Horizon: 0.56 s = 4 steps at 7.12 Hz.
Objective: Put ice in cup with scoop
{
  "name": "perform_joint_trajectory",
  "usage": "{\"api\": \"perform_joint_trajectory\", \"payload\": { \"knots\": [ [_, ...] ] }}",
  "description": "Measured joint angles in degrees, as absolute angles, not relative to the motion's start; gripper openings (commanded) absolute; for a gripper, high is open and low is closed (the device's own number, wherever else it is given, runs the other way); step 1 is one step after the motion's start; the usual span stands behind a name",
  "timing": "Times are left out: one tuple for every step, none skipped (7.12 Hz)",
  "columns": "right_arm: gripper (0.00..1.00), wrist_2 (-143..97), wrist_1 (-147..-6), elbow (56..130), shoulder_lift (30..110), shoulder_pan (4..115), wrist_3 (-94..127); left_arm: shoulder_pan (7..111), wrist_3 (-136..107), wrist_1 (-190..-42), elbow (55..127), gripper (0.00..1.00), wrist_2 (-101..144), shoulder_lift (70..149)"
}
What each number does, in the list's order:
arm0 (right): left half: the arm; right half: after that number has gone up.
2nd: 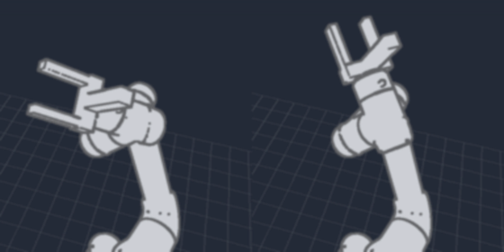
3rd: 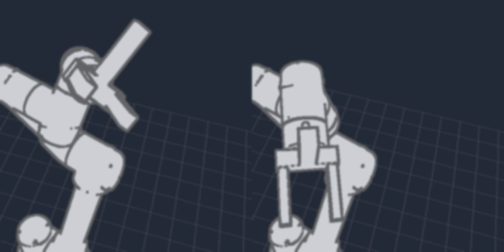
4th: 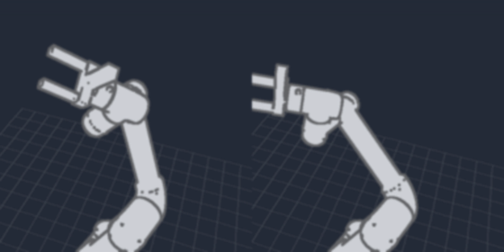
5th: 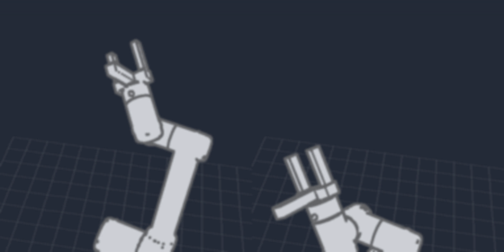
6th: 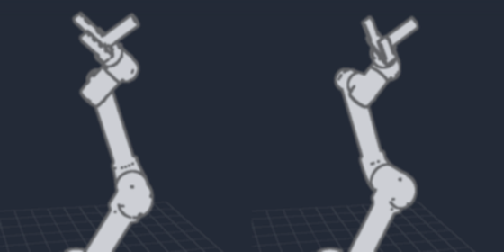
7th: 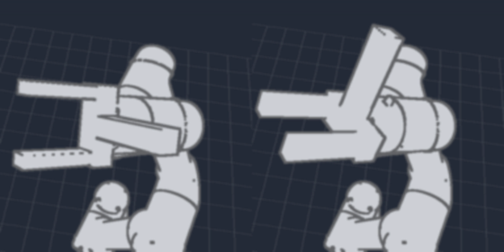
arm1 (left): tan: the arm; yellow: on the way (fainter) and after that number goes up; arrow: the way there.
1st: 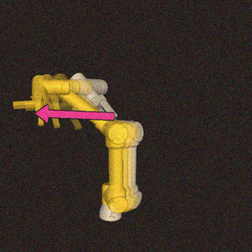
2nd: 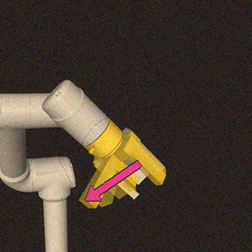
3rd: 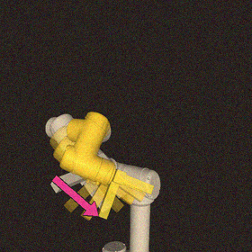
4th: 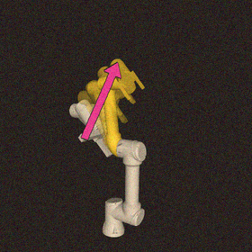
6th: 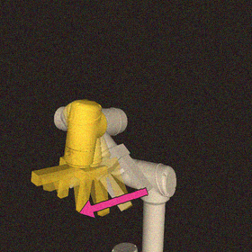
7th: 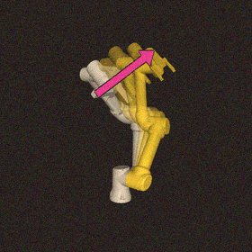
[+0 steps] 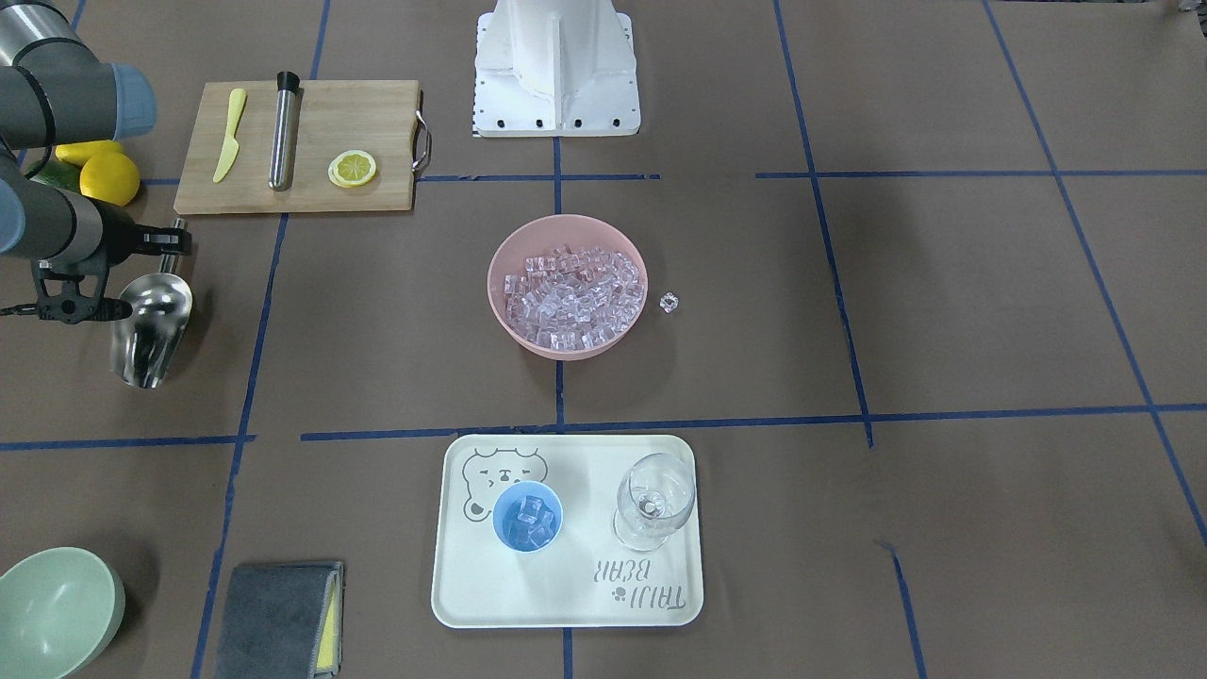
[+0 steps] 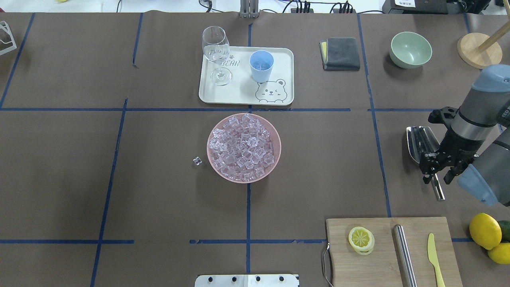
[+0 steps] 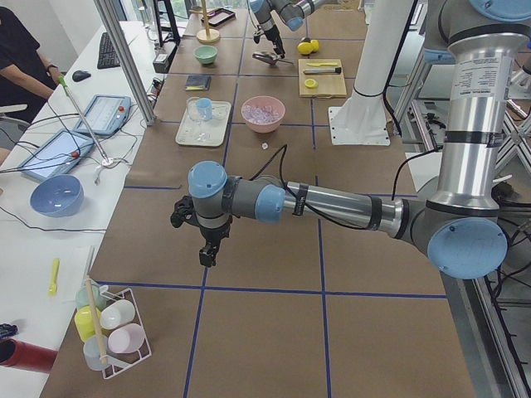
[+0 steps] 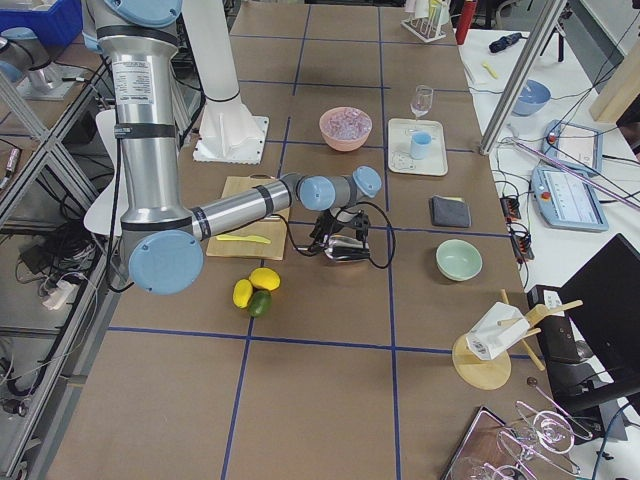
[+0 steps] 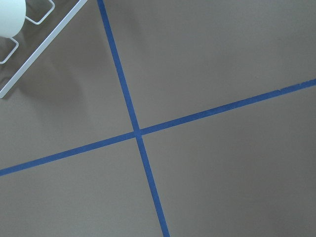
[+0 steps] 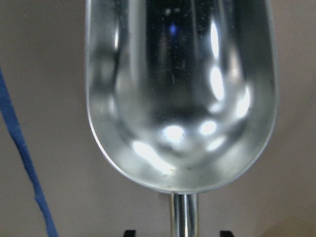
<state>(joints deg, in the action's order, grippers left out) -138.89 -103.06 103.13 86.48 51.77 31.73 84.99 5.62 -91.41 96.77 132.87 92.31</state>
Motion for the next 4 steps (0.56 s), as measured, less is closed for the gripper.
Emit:
{"api": "perform_joint_trajectory", "payload": {
  "knots": [
    [1.00,-138.8,-102.1,104.4,86.4,52.8,31.8,85.0,5.6,-91.4,96.8,1.00,132.8,92.5],
    [1.00,-138.6,-100.5,105.5,86.1,55.7,31.6,85.0,5.6,-91.4,96.9,1.00,132.8,92.8],
    [1.00,-138.5,-98.8,106.3,85.6,60.2,31.2,85.0,5.6,-91.5,97.0,1.00,132.7,93.0],
    [1.00,-138.1,-97.1,106.8,85.4,65.0,30.3,84.9,5.6,-91.6,97.2,1.00,132.6,93.3]
  ]
}}
